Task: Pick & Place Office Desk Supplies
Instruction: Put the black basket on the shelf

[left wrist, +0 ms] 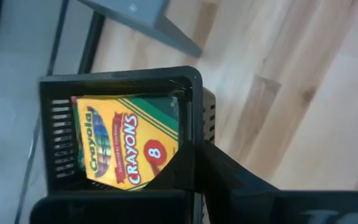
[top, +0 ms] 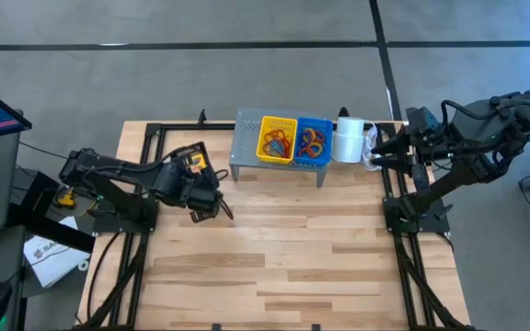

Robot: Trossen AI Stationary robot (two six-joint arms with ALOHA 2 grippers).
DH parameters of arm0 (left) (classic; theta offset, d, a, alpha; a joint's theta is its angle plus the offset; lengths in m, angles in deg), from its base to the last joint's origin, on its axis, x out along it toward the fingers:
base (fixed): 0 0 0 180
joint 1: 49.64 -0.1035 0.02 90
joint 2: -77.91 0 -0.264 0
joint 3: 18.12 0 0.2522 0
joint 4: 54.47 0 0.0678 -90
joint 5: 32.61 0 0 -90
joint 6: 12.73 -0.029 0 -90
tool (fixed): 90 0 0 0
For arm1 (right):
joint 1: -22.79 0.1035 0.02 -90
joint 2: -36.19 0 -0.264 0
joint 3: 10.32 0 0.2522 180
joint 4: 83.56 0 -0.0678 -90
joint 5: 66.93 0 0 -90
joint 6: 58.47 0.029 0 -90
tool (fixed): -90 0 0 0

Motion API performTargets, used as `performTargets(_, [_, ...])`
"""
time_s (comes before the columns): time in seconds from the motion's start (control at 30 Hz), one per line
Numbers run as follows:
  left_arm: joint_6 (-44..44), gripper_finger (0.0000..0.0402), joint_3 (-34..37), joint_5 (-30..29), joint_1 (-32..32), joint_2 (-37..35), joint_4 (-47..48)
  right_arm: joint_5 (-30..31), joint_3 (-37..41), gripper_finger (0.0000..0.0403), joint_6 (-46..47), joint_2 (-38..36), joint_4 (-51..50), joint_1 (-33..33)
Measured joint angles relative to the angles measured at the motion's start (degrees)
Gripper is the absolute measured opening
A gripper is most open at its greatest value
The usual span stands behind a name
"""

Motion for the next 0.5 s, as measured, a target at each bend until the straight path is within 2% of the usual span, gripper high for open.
performTargets(0.27, [-9.0, 0.0001, -2.5, -3.2, -3.9, 0.0, -1.1, 0.0, 0.0, 0.0120, 0.5, 0.0, 0.0, 0.0])
performTargets(0.5, [-20.7, 0.0001, -2.6, -4.2, -7.8, 0.0, -9.2, 0.0, 0.0, 0.0120, 0.5, 0.0, 0.0, 0.0])
